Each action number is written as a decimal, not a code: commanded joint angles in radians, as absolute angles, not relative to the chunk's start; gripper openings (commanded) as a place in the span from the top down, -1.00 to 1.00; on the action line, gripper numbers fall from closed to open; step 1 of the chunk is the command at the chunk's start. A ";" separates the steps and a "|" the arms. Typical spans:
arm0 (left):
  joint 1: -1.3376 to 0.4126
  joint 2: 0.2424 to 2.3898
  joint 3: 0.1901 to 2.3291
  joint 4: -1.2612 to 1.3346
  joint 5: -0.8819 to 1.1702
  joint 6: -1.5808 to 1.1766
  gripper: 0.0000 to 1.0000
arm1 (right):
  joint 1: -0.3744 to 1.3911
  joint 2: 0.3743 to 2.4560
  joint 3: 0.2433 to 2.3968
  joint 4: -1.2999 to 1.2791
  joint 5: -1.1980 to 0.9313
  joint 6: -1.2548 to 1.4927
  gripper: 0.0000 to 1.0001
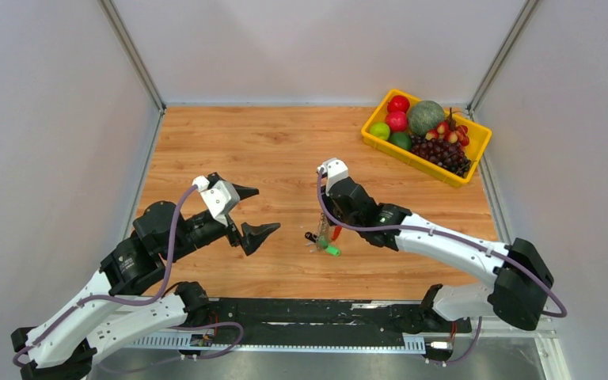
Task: Put the keys on the keyring
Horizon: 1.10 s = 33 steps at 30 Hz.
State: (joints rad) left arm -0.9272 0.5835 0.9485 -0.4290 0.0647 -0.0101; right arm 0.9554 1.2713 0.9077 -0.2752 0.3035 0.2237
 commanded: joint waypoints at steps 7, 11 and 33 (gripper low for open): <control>-0.929 0.577 0.935 -0.394 0.046 -0.015 -1.00 | 0.887 1.546 0.989 -0.181 0.261 0.269 1.00; -0.928 0.578 0.930 -0.389 0.044 -0.014 -1.00 | 0.863 1.623 1.045 -0.166 0.291 0.281 1.00; -0.929 0.576 0.937 -0.376 -0.066 -0.020 -1.00 | 0.860 1.382 1.139 -0.231 0.600 0.282 -1.00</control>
State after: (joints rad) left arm -0.9272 0.5777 0.9188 -0.4061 -0.0269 -0.0113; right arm 0.8604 1.4555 1.0786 -0.2287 0.4847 0.3061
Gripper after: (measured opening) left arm 1.000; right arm 0.997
